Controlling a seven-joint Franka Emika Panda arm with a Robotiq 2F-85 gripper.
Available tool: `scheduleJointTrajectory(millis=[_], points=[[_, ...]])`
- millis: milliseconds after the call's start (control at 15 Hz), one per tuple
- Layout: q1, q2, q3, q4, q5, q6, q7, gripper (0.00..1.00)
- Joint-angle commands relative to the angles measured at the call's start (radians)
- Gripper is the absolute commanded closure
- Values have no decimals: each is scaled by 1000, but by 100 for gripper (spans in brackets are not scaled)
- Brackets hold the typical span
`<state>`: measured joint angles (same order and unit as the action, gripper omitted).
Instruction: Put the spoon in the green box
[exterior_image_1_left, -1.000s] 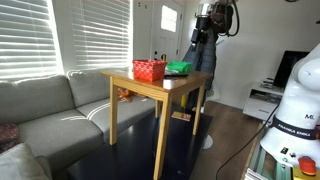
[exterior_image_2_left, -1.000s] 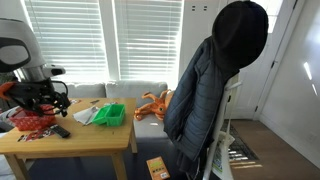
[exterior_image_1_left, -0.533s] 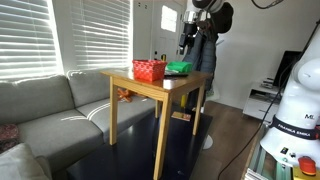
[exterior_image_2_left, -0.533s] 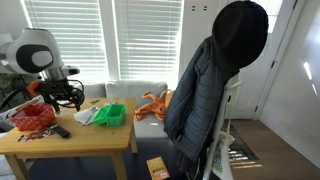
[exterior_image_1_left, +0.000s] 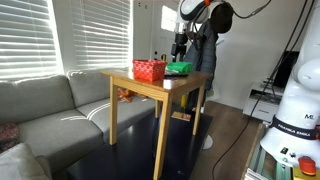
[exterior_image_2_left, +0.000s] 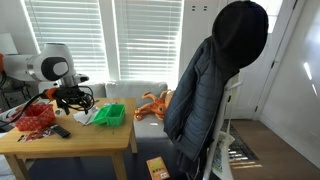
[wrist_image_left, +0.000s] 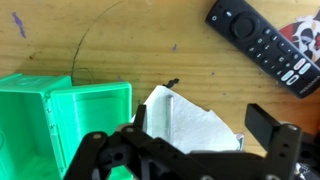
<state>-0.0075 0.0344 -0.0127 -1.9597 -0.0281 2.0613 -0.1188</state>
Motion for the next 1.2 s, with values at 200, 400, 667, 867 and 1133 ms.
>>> scheduleJointTrajectory(millis=[200, 400, 667, 867, 1133], points=[[-3, 122, 4, 114, 2, 1, -8, 7], [-5, 161, 3, 141, 3, 3, -4, 38], [-8, 195, 3, 164, 1, 9, -7, 62], [-10, 212, 2, 177, -3, 11, -6, 66], [-11, 222, -1, 185, -12, 12, -6, 61]])
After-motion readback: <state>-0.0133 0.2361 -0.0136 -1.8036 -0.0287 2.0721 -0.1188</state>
